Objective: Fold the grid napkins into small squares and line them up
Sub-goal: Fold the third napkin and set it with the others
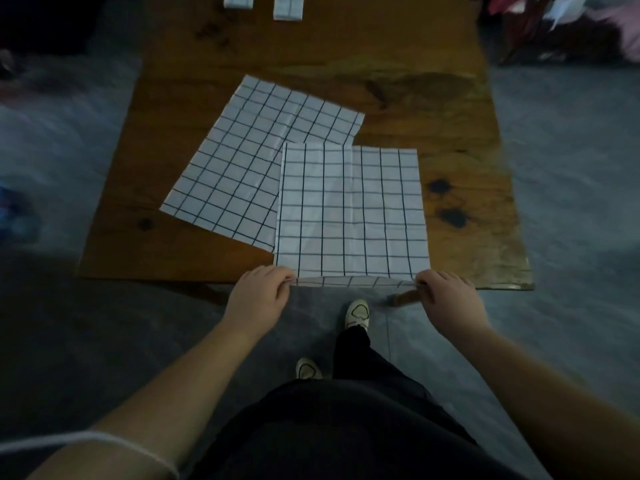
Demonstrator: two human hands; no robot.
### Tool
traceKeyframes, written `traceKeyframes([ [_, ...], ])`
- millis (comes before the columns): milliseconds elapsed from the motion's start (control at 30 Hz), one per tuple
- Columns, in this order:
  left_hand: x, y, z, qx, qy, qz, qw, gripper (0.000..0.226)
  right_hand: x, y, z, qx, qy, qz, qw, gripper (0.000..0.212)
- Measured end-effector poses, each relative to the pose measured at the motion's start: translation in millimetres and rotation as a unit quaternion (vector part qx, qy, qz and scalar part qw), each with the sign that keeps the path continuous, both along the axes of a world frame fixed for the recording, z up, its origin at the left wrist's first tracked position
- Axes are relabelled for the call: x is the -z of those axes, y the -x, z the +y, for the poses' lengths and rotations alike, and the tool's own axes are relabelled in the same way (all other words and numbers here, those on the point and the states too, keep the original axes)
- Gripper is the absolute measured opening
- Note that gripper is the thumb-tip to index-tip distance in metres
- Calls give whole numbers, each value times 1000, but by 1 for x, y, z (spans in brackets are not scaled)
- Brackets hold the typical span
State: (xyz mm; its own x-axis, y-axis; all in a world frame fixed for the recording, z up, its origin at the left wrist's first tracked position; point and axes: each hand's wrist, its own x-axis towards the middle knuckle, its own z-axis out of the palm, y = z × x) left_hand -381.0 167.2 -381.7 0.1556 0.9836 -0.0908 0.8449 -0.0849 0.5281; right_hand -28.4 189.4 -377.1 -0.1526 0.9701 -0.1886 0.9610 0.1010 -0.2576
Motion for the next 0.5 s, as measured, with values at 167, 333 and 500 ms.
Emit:
traceKeyframes([
  [167, -36, 7, 33, -28, -44, -35, 998, 16, -43, 8, 33, 32, -65, 23, 997, 13],
  [333, -50, 5, 115, -49, -72, -34, 996, 16, -54, 14, 111, 31, -100, 17, 994, 10],
  [500, -43, -3, 194, -73, -25, -20, 997, 20, -45, 17, 193, 30, -43, -8, 999, 13],
])
